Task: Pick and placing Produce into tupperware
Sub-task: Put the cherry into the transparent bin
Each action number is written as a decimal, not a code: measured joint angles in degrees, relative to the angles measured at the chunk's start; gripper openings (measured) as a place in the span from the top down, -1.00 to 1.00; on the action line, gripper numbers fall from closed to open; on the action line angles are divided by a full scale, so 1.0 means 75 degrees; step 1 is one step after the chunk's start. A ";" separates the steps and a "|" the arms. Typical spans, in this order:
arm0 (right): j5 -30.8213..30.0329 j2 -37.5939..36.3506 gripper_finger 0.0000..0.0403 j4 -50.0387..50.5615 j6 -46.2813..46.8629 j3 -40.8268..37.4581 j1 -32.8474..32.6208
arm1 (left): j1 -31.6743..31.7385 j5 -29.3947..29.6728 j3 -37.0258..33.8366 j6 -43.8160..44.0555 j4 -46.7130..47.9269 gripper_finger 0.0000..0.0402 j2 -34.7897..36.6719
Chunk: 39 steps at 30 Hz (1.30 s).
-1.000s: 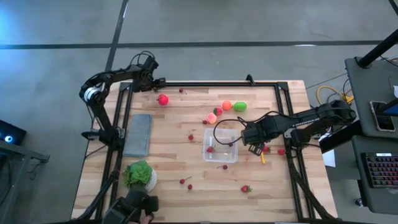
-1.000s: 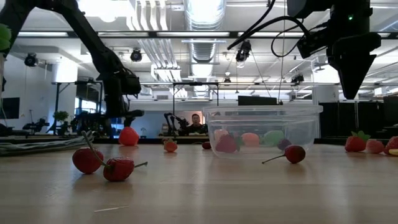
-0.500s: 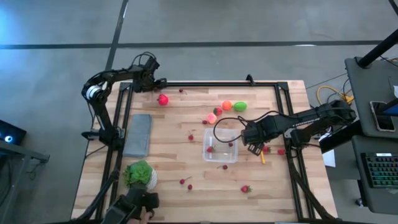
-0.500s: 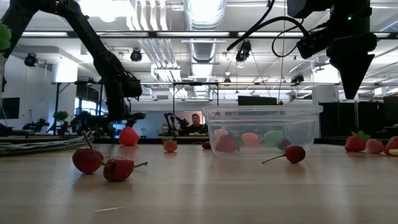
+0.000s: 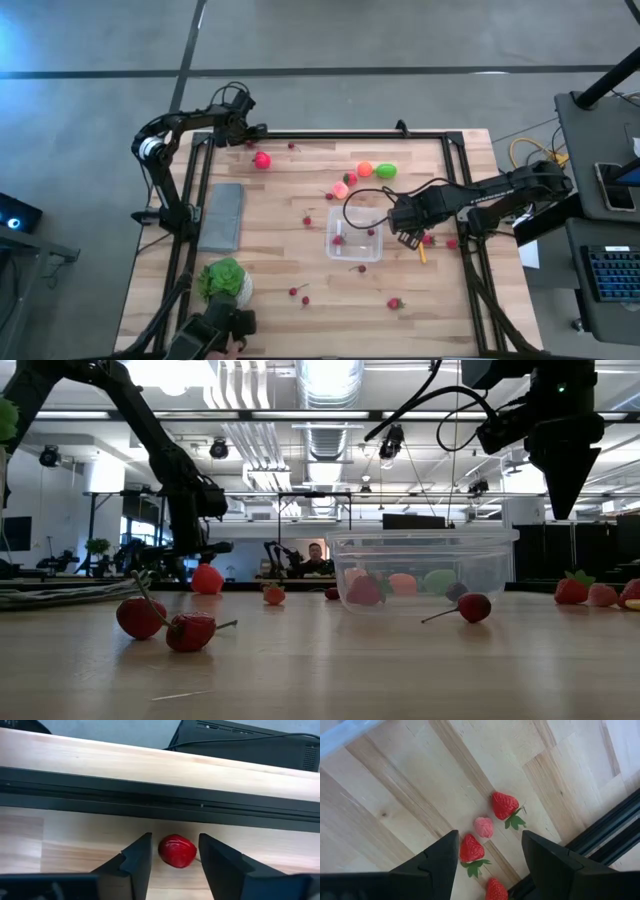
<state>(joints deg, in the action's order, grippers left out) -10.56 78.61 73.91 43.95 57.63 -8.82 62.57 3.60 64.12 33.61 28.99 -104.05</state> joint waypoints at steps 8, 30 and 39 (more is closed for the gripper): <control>-0.0001 0.0000 -0.04 -0.0035 0.0000 0.0000 0.0000 | -0.0002 -0.0011 -0.0004 -0.0145 0.0215 0.48 0.0000; 0.0057 0.0000 -0.04 -0.0153 0.0321 0.0000 0.0052 | -0.2546 -0.1591 -0.0227 -0.3036 -0.0127 0.57 0.2772; -0.0935 -0.0801 -0.04 -0.0866 0.2086 0.0000 0.0213 | -0.5106 -0.1609 -0.0341 -0.4137 -0.1755 0.57 0.3646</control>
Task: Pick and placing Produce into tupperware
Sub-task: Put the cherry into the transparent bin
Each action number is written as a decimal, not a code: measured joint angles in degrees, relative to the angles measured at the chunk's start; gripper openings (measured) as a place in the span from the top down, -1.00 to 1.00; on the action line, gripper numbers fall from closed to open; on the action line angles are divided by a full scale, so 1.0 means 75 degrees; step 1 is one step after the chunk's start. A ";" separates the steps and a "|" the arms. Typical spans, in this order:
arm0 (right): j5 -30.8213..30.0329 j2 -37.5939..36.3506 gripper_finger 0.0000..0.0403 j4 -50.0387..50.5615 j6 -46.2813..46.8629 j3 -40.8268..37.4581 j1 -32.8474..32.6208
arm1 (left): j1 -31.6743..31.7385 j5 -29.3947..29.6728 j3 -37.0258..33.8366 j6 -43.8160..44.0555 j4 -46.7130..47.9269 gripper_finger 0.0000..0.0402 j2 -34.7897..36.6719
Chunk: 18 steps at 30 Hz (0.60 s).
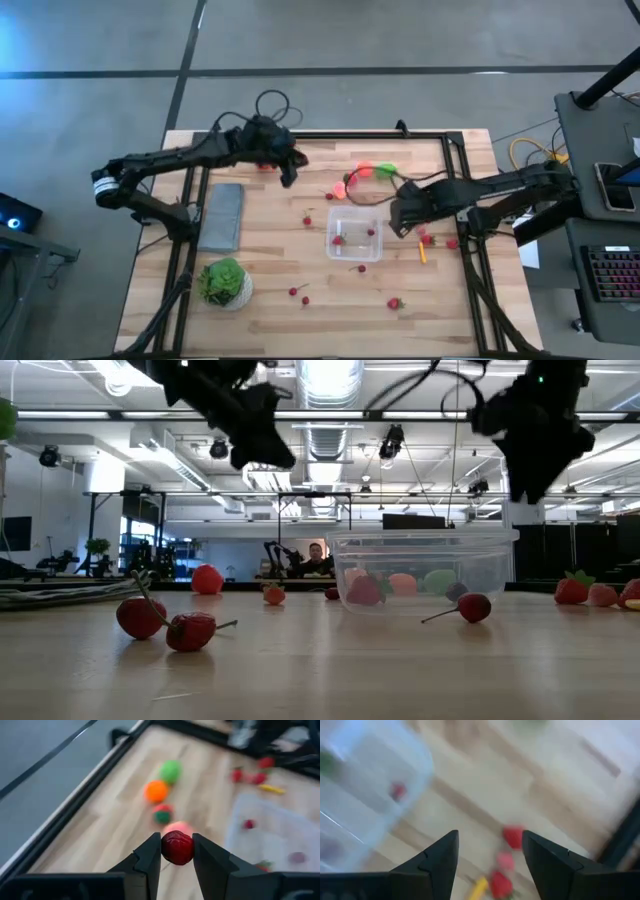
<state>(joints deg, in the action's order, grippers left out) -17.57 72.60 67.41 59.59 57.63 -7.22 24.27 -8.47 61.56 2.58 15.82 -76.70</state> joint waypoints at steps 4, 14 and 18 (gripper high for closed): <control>-0.0610 -0.1164 -0.04 -0.0516 0.0114 0.0000 -0.0049 | -0.0703 0.0003 0.0003 0.0057 -0.0700 0.57 -0.0259; -0.0888 -0.3483 -0.04 -0.0386 -0.0083 -0.0014 -0.0096 | -0.2352 -0.0129 0.0145 0.1022 -0.1223 0.57 -0.1683; -0.0881 -0.3667 -0.04 -0.0374 -0.0214 -0.0018 -0.0096 | -0.2826 -0.0154 0.0428 0.1205 -0.1575 0.57 -0.2212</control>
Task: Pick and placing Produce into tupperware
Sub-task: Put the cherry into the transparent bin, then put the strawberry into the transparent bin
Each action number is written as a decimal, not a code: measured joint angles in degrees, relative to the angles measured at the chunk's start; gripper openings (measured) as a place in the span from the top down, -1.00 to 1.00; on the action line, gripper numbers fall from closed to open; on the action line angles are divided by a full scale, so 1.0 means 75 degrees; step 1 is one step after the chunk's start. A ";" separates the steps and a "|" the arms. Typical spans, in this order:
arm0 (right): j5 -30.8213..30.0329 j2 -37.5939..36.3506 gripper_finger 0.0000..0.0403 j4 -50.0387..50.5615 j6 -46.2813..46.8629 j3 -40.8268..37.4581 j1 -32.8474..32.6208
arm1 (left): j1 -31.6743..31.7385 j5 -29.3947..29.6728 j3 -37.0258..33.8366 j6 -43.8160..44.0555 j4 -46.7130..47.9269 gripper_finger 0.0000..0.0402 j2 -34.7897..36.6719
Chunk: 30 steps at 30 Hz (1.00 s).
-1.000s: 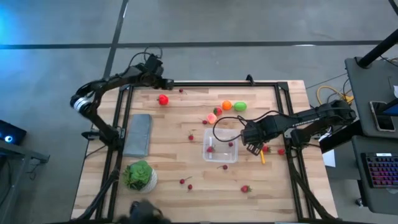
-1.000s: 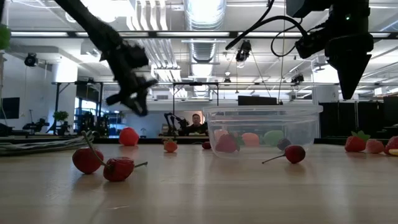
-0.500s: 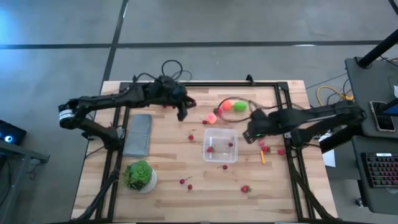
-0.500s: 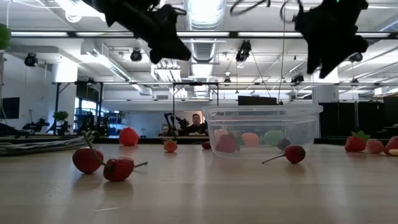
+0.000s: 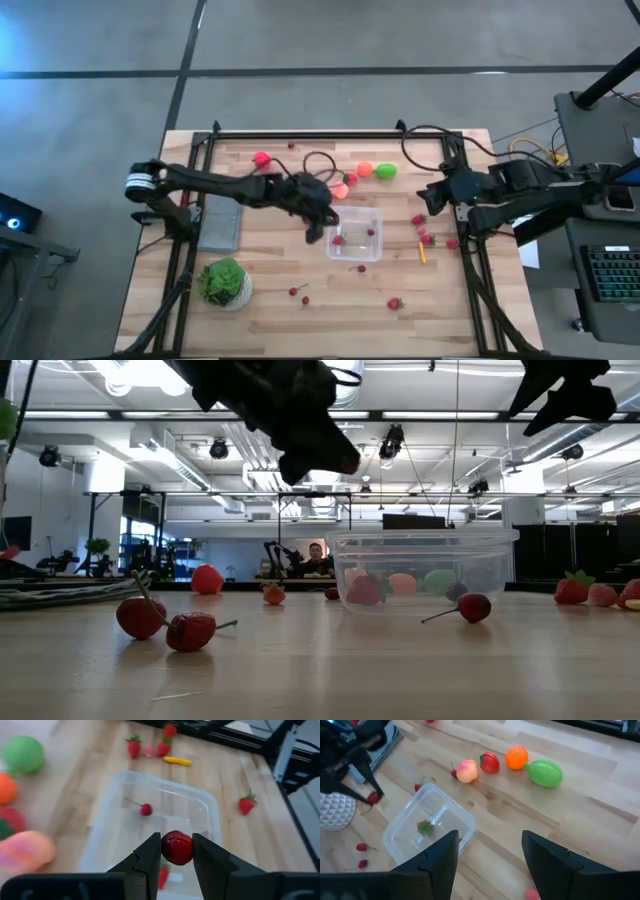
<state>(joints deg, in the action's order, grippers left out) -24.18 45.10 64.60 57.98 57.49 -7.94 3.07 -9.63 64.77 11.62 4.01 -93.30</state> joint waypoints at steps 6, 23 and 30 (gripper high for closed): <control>0.0091 0.0217 -0.04 0.0007 -0.0370 -0.0020 -0.0003 | -0.0125 -0.0085 0.0449 0.0899 -0.0292 0.56 -0.0900; 0.0972 0.0855 -0.04 0.0036 -0.1212 -0.0023 -0.0006 | 0.0128 0.0021 0.1004 0.1597 0.2040 -0.30 -0.0490; 0.2071 0.1086 -0.04 0.1708 -0.0816 -0.0186 -0.0005 | 0.0116 0.0885 0.0656 0.0962 0.3181 -0.31 0.0584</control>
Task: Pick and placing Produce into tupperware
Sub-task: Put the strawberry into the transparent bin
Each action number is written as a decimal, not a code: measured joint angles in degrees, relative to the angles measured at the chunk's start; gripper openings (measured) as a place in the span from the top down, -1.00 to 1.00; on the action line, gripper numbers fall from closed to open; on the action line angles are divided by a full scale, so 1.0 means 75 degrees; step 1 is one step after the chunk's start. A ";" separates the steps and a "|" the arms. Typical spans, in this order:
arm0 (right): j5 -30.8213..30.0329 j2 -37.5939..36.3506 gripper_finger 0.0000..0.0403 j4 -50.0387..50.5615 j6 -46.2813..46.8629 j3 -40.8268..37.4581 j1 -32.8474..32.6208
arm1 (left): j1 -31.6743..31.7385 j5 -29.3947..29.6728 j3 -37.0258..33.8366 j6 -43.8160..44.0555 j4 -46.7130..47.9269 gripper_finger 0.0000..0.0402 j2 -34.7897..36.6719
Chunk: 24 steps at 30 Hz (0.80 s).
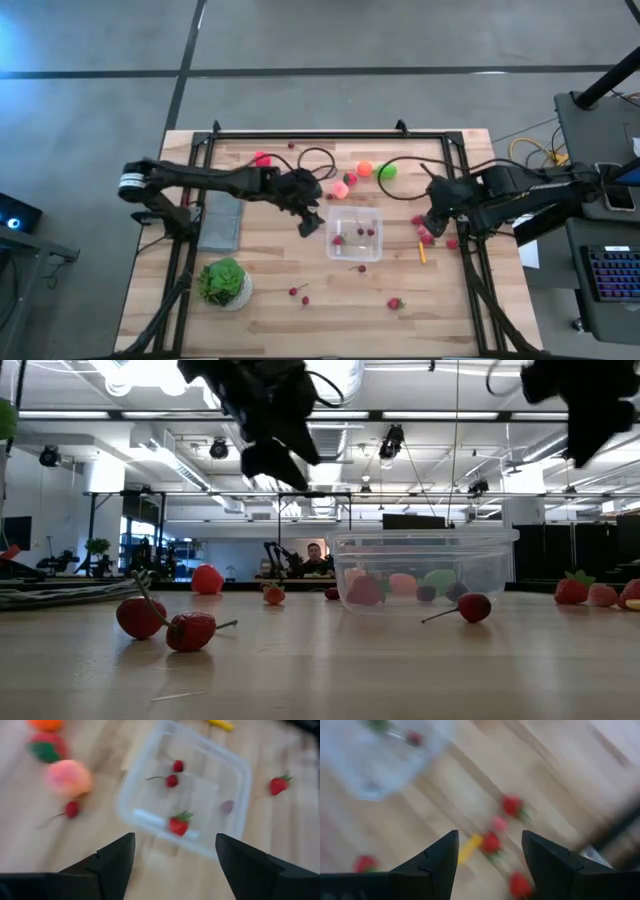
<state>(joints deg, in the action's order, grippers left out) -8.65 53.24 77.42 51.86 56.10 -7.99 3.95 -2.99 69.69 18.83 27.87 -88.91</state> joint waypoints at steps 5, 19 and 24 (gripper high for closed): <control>0.1119 0.0309 -0.04 0.0396 0.0444 -0.0558 -0.0022 | 0.0029 0.0400 -0.0497 -0.0195 0.0320 -0.31 0.0654; 0.2841 0.3407 -0.04 0.1008 -0.2321 -0.0587 -0.0304 | 0.0061 0.0688 -0.2046 -0.0593 0.0349 -0.31 0.1831; 0.3018 0.4334 -0.04 0.1069 -0.3507 -0.0538 -0.0301 | 0.0061 0.0688 -0.2319 -0.0563 0.0366 -0.31 0.2017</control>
<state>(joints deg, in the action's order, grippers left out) 13.98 85.75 85.44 25.56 52.06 -10.25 4.40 2.17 52.30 14.61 30.61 -73.79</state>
